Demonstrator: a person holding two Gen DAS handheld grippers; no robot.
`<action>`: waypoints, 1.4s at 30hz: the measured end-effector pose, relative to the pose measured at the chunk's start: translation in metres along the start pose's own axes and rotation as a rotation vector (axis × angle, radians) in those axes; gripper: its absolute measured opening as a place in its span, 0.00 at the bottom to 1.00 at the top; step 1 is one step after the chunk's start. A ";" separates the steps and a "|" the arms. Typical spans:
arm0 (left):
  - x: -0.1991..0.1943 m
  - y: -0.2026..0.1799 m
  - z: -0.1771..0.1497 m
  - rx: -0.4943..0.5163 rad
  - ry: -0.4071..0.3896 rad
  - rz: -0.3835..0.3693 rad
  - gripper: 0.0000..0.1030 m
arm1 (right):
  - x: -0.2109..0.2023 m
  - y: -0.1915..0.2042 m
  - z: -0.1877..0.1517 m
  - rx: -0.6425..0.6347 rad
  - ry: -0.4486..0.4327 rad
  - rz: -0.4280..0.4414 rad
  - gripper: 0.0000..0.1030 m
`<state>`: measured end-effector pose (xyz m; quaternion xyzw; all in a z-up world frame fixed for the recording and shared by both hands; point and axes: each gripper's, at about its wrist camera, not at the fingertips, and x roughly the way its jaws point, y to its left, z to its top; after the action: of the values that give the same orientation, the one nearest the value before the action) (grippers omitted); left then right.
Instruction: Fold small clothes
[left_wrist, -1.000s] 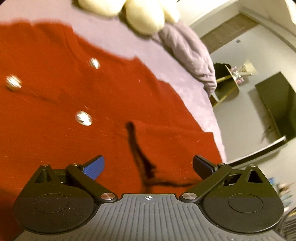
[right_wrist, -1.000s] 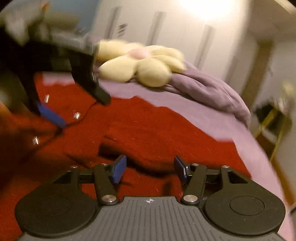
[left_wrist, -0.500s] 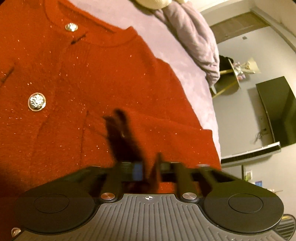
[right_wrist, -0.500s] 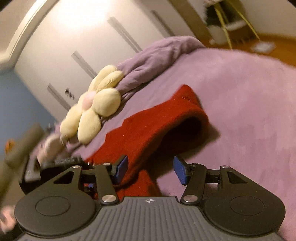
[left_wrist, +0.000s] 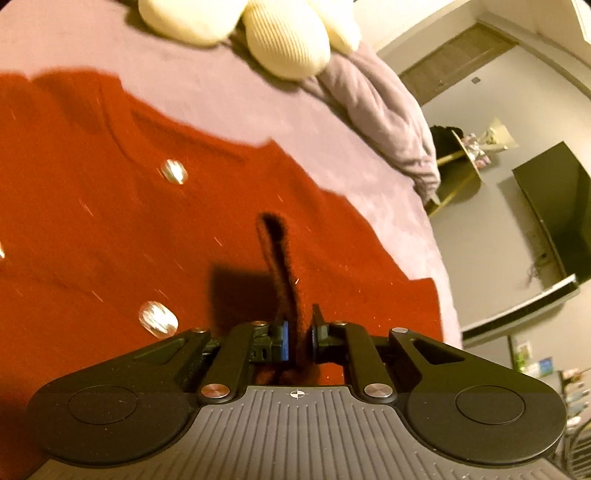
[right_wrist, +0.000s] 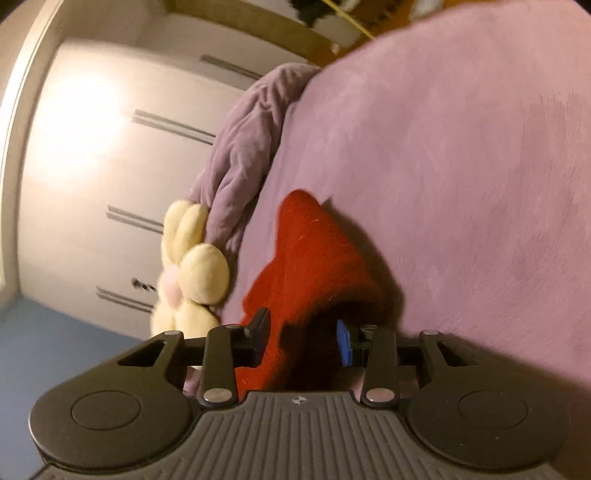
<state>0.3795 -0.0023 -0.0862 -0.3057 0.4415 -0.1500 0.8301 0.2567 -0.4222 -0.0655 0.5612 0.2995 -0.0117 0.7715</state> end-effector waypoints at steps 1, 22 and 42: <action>-0.005 0.004 0.006 0.021 -0.015 0.018 0.12 | 0.003 -0.003 0.000 0.034 0.004 0.015 0.39; -0.047 0.082 0.036 0.082 -0.107 0.190 0.12 | 0.064 0.022 -0.025 -0.053 0.100 -0.058 0.21; -0.085 0.122 0.043 0.179 -0.213 0.455 0.12 | 0.100 0.076 -0.067 -0.391 0.163 -0.138 0.17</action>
<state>0.3647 0.1522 -0.0916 -0.1381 0.3943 0.0352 0.9079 0.3356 -0.3036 -0.0606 0.3782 0.3951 0.0395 0.8363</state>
